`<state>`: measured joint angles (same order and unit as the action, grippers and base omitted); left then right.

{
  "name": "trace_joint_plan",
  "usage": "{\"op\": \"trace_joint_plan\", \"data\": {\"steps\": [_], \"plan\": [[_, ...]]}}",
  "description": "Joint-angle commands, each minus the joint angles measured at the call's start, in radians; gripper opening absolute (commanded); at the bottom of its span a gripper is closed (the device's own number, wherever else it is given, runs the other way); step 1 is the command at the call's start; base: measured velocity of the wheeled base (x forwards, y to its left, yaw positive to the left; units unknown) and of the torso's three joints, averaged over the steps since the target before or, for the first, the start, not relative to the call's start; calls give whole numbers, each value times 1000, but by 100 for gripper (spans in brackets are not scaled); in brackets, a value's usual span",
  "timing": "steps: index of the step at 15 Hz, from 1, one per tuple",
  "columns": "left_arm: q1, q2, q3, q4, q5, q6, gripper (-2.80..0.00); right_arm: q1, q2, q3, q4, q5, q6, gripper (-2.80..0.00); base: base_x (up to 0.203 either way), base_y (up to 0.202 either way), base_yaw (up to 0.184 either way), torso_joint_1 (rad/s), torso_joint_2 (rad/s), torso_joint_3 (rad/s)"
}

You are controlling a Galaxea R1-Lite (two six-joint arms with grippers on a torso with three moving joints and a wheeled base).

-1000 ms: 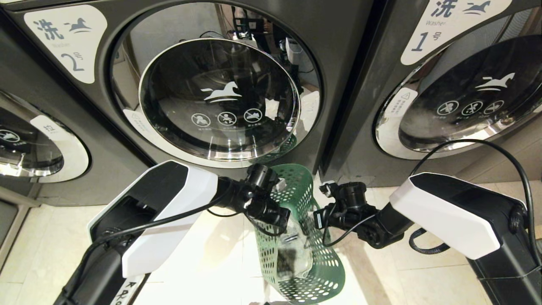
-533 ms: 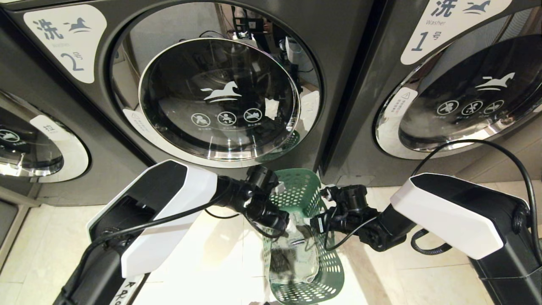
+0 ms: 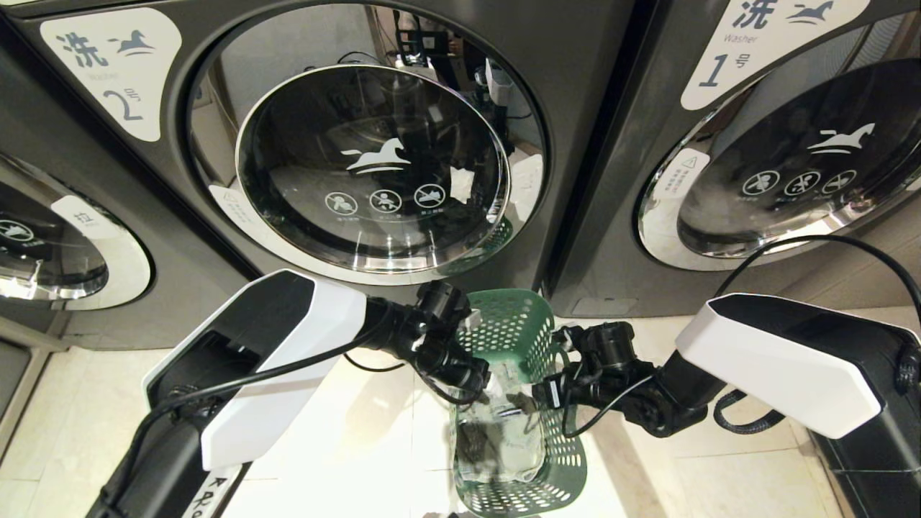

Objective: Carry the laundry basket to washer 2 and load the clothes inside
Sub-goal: Pick up the clothes basket and put it beside the washing machine

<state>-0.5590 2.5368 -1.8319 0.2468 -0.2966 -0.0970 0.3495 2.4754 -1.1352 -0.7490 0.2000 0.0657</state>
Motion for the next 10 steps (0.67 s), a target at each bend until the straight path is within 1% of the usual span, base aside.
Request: {"op": "trace_joint_plan", "data": {"steps": [1,5,7,10], "plan": [[2,-3,0,1,-1,-1,0,-6,-50,47,-6,5,6,0,0,0,0,0,0,0],[4,-12,2,4,0,-3,0,-15,-112,130,-6,4,3,0,0,0,0,0,0,0],[13,-20,5,28,2,-1,0,-27,-129,168,-7,3,2,0,0,0,0,0,0,0],[27,-30,27,52,80,2,0,-43,-151,203,-18,2,1,0,0,0,0,0,0,0]]}}
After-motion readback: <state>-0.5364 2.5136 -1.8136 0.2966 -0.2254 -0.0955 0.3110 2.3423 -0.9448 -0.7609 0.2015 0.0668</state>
